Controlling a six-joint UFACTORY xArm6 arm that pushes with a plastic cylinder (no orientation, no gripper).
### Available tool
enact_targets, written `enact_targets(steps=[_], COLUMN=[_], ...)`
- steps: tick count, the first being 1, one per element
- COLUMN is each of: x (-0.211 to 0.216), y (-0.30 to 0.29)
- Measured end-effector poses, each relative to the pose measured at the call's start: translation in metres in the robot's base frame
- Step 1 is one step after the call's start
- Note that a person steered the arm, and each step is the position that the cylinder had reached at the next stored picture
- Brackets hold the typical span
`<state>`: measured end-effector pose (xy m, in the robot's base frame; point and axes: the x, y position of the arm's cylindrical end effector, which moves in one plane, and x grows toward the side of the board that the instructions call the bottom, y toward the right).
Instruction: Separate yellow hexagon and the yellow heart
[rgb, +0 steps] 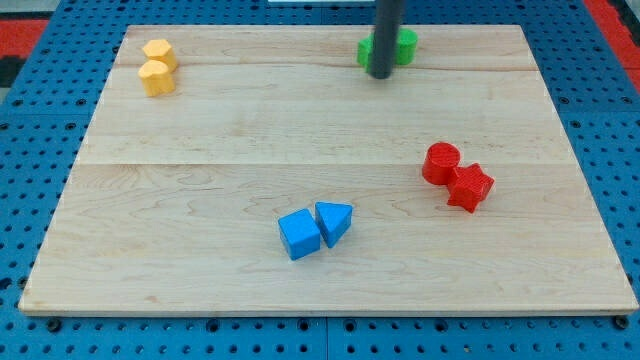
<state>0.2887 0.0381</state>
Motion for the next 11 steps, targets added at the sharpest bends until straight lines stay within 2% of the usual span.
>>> enact_targets(steps=[1, 2, 3, 4, 5, 6, 7, 8, 9, 11], x=[0.007, 0.055, 0.052, -0.017, -0.033, -0.032, -0.049, -0.093, -0.087, -0.027], y=[-0.068, -0.146, -0.240, -0.317, -0.343, -0.343, -0.343, -0.343, -0.295, -0.252])
